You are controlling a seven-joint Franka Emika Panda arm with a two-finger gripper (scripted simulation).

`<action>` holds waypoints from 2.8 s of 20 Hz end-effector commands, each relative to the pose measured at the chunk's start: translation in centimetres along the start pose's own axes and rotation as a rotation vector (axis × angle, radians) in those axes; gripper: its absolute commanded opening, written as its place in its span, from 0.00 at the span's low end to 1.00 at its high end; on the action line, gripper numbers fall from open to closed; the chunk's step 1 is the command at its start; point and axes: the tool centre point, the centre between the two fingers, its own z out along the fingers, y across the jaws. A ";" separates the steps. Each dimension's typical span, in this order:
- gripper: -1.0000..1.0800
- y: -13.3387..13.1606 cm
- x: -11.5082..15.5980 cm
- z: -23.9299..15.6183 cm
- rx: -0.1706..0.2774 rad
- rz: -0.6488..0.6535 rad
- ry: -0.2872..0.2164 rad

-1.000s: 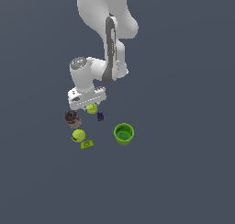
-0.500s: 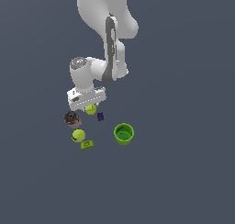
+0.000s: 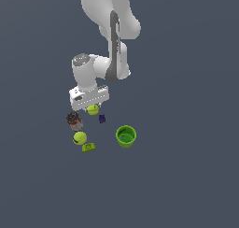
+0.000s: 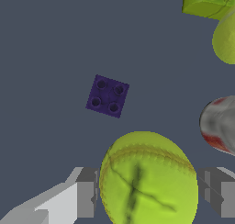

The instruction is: Pick up a designated object from a clutter of objects.

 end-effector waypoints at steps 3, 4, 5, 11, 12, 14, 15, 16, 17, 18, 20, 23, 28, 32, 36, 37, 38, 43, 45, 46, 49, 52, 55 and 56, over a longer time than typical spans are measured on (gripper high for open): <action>0.00 -1.1 0.6 -1.9 0.000 0.000 -0.001; 0.00 -1.4 0.7 -2.4 0.000 0.000 -0.001; 0.00 -1.7 0.8 -3.0 0.001 0.000 -0.002; 0.00 -4.0 1.9 -6.9 0.001 0.001 -0.008; 0.00 -4.4 2.1 -7.6 0.001 0.002 -0.009; 0.00 -5.2 2.5 -9.0 0.001 0.002 -0.011; 0.00 -5.6 2.7 -9.8 0.001 0.002 -0.012; 0.00 -6.1 2.9 -10.5 0.001 0.002 -0.013; 0.00 -6.5 3.1 -11.3 0.002 0.002 -0.014; 0.00 -7.0 3.3 -12.1 0.002 0.002 -0.015; 0.00 -7.9 3.8 -13.7 0.003 0.003 -0.016; 0.00 -9.2 4.4 -16.0 0.005 0.003 -0.019; 0.00 -11.5 5.6 -20.0 0.008 0.003 -0.022; 0.00 -13.4 6.7 -23.3 0.012 0.002 -0.024; 0.00 -15.4 7.8 -26.7 0.016 0.002 -0.027; 0.00 -15.8 8.1 -27.6 0.017 0.002 -0.027; 0.00 -16.3 8.4 -28.4 0.019 0.002 -0.028; 0.00 -18.2 9.6 -31.9 0.023 0.002 -0.030; 0.00 -18.8 10.1 -33.0 0.024 0.002 -0.031; 0.00 -19.0 10.3 -33.5 0.025 0.002 -0.031; 0.00 -19.6 10.8 -34.7 0.027 0.002 -0.032; 0.00 -20.0 11.1 -35.5 0.028 0.003 -0.032; 0.00 -20.1 11.3 -35.9 0.028 0.003 -0.032; 0.00 -20.2 11.3 -36.0 0.028 0.003 -0.032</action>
